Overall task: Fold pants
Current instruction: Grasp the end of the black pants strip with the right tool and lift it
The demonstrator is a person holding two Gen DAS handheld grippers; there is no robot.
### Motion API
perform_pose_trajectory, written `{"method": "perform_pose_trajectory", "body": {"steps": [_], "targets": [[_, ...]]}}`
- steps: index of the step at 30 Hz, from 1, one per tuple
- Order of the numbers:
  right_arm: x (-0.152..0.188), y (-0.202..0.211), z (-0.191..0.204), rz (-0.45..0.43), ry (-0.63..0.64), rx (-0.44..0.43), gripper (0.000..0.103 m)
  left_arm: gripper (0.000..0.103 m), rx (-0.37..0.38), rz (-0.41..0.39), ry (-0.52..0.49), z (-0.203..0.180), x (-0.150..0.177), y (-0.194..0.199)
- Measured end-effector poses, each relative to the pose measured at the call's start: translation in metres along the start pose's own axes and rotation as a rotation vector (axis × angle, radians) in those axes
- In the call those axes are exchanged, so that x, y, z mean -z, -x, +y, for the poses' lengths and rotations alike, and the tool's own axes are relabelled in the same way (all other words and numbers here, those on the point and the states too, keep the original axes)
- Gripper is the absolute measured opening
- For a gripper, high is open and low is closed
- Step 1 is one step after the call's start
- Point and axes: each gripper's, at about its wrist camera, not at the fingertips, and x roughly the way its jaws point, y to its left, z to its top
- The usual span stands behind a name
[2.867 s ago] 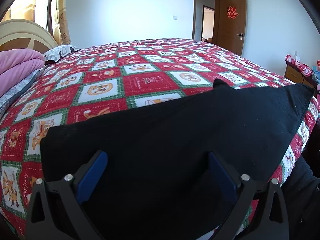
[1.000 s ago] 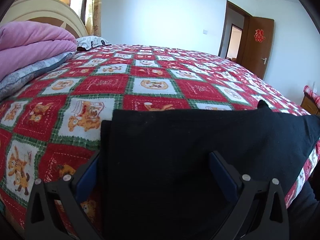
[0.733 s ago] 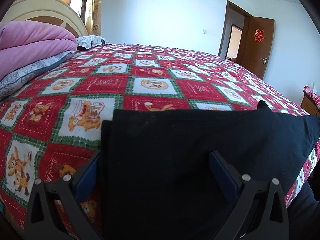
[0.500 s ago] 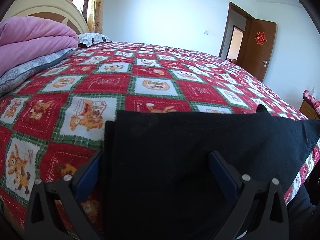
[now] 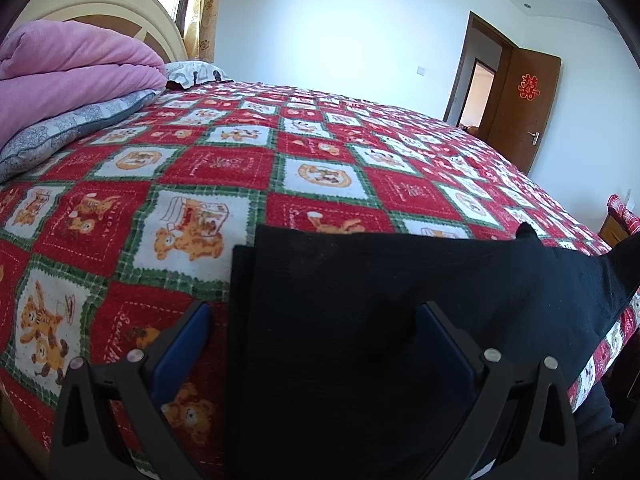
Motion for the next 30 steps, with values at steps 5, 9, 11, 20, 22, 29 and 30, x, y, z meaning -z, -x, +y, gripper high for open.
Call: {"method": "perform_pose_trajectory", "body": {"steps": [5, 9, 11, 20, 22, 29, 30], "targets": [[0.003, -0.004, 0.053, 0.034, 0.163, -0.022, 0.014, 0.103, -0.002, 0.000, -0.001, 0.000, 0.000, 0.000], [0.014, -0.015, 0.100, 0.081, 0.315, -0.017, 0.014, 0.103, -0.001, 0.000, -0.002, 0.000, 0.000, 0.000], [0.021, -0.022, 0.118, 0.105, 0.350, -0.036, 0.014, 0.103, -0.001, 0.000, -0.001, 0.000, 0.000, 0.000], [0.036, -0.045, 0.156, 0.154, 0.342, -0.132, 0.014, 0.103, -0.002, -0.001, -0.004, -0.001, 0.001, 0.000], [0.042, -0.051, 0.166, 0.169, 0.351, -0.148, 0.014, 0.103, -0.003, -0.001, -0.004, -0.001, 0.001, 0.000], [0.070, -0.065, 0.201, 0.219, 0.463, -0.166, 0.014, 0.103, -0.003, -0.001, -0.006, -0.001, 0.001, -0.001], [0.075, -0.068, 0.206, 0.229, 0.480, -0.168, 0.013, 0.103, -0.004, -0.001, -0.007, -0.001, 0.001, 0.000]]}}
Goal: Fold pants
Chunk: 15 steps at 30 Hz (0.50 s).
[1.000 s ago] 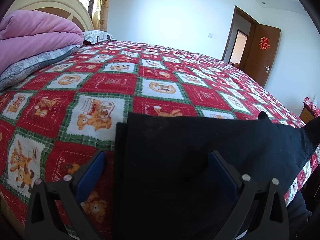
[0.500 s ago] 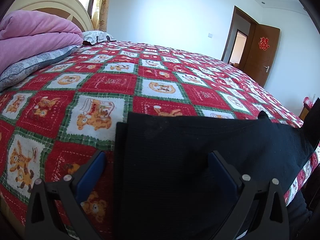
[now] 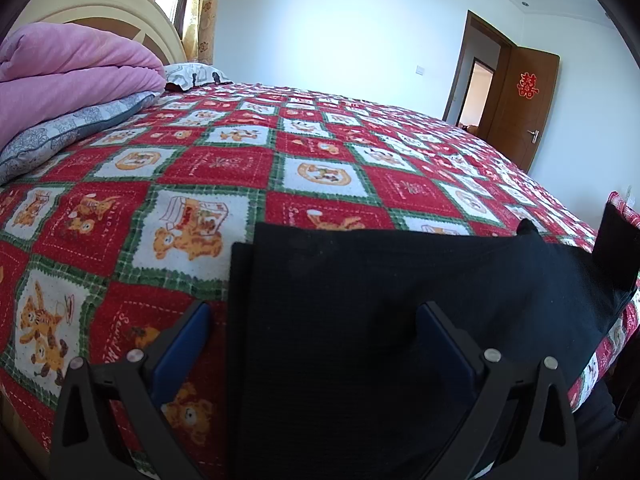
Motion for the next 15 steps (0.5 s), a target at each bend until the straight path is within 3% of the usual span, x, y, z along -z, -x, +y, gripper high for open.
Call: {"method": "perform_pose_trajectory", "body": {"steps": [15], "targets": [[0.025, -0.049, 0.057, 0.096, 0.139, -0.017, 0.013, 0.103, -0.028, -0.012, -0.005, 0.000, -0.001, 0.002]]}}
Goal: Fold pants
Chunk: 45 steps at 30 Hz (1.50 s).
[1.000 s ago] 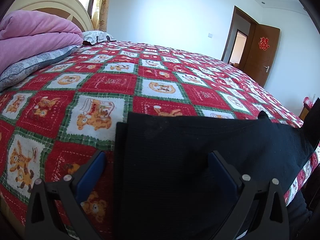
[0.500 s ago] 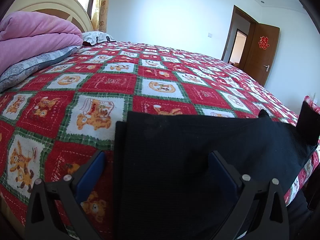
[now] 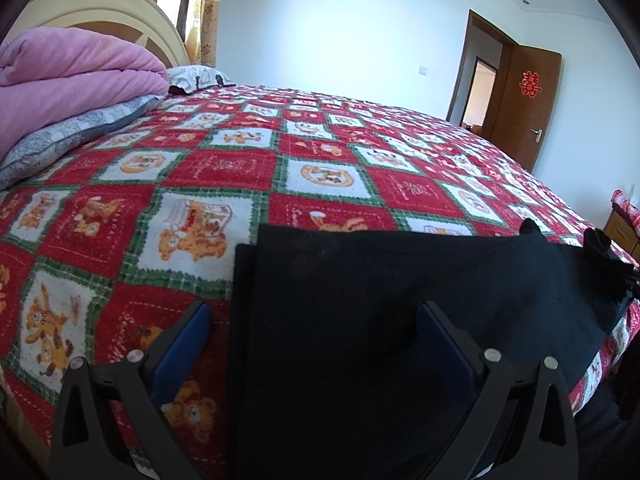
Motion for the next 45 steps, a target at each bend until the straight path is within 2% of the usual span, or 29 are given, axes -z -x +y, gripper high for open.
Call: {"method": "perform_pose_trajectory", "body": {"steps": [7, 11, 15, 18, 20, 22, 25, 29, 31, 33, 34, 35, 37, 38, 39, 40, 41, 42, 43, 45], "targets": [[0.006, -0.013, 0.010, 0.027, 0.019, -0.014, 0.013, 0.103, -0.054, -0.125, -0.025, -0.005, -0.018, 0.027], [0.009, -0.024, 0.027, 0.050, 0.074, -0.019, 0.014, 0.103, -0.004, -0.152, -0.064, -0.030, -0.028, 0.037], [0.015, -0.033, 0.030, 0.075, 0.085, -0.020, 0.015, 0.103, 0.106, -0.108, -0.132, -0.078, -0.034, 0.036], [0.011, -0.027, 0.018, 0.102, 0.033, -0.068, 0.031, 0.103, 0.204, -0.060, -0.184, -0.117, -0.033, 0.032], [0.011, -0.017, 0.009, 0.111, -0.007, -0.112, 0.048, 0.103, 0.278, -0.025, -0.224, -0.148, -0.031, 0.028], [0.010, -0.001, 0.000, 0.106, -0.022, -0.122, 0.049, 0.103, 0.355, 0.011, -0.236, -0.174, -0.030, 0.022], [0.012, 0.022, -0.018, 0.094, -0.019, -0.043, 0.050, 0.103, 0.470, 0.077, -0.220, -0.215, -0.030, 0.005], [0.023, 0.040, -0.063, 0.099, -0.091, 0.093, 0.050, 0.101, 0.551, 0.148, -0.213, -0.260, -0.027, -0.013], [0.030, 0.041, -0.089, 0.114, -0.158, 0.131, 0.050, 0.096, 0.571, 0.173, -0.236, -0.281, -0.025, -0.020], [0.038, 0.043, -0.117, 0.127, -0.242, 0.166, 0.050, 0.086, 0.585, 0.211, -0.259, -0.298, -0.023, -0.028], [0.040, 0.046, -0.124, 0.128, -0.259, 0.167, 0.050, 0.086, 0.587, 0.231, -0.273, -0.307, -0.021, -0.033], [0.042, 0.050, -0.130, 0.131, -0.260, 0.162, 0.050, 0.086, 0.558, 0.256, -0.303, -0.317, -0.018, -0.040], [0.044, 0.056, -0.130, 0.171, -0.172, 0.142, 0.054, 0.078, 0.511, 0.275, -0.326, -0.324, -0.014, -0.048], [0.047, 0.057, -0.126, 0.193, -0.115, 0.136, 0.059, 0.069, 0.508, 0.296, -0.319, -0.324, -0.011, -0.054], [0.051, 0.058, -0.119, 0.216, -0.053, 0.138, 0.060, 0.059, 0.505, 0.310, -0.307, -0.324, -0.010, -0.059], [0.057, 0.060, -0.114, 0.232, -0.005, 0.148, 0.060, 0.054, 0.504, 0.301, -0.295, -0.322, -0.010, -0.060], [0.064, 0.058, -0.112, 0.249, 0.013, 0.148, 0.060, 0.040, 0.510, 0.297, -0.289, -0.320, -0.011, -0.061], [0.070, 0.055, -0.114, 0.263, 0.004, 0.133, 0.060, 0.021, 0.513, 0.305, -0.288, -0.320, -0.012, -0.064], [0.074, 0.051, -0.116, 0.269, -0.016, 0.121, 0.060, 0.015, 0.523, 0.312, -0.268, -0.314, -0.014, -0.063], [0.076, 0.045, -0.121, 0.251, -0.056, 0.133, 0.060, 0.011, 0.569, 0.305, -0.204, -0.303, -0.017, -0.061]]}}
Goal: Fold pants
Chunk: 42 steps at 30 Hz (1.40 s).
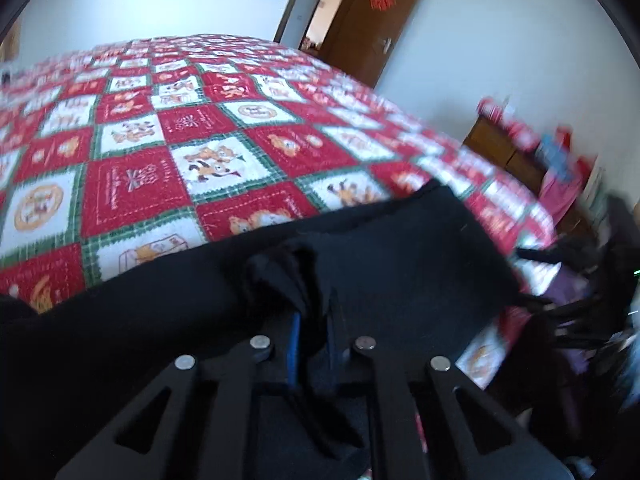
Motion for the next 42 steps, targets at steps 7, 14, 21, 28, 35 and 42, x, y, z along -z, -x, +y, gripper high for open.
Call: {"method": "perform_pose_trajectory", "body": {"steps": [7, 14, 21, 28, 35, 42], "targets": [[-0.003, 0.000, 0.009, -0.073, -0.055, -0.042, 0.060, 0.008, -0.003, -0.028, 0.025, 0.008, 0.005, 0.015], [0.003, -0.025, 0.008, 0.049, 0.002, 0.106, 0.060, 0.008, -0.016, -0.003, 0.095, 0.025, 0.006, 0.009], [-0.009, 0.022, -0.015, -0.010, -0.076, -0.015, 0.060, 0.012, -0.041, -0.011, 0.062, 0.023, 0.011, 0.010], [-0.035, 0.041, -0.012, -0.176, -0.260, -0.316, 0.061, 0.015, -0.065, -0.013, 0.038, 0.022, 0.015, 0.008], [-0.033, -0.042, 0.011, 0.039, -0.351, -0.377, 0.063, 0.028, -0.058, -0.012, 0.030, 0.020, 0.016, 0.012], [-0.030, -0.029, 0.015, -0.052, -0.340, -0.345, 0.063, 0.063, -0.234, -0.068, -0.070, 0.031, 0.028, 0.076]]}}
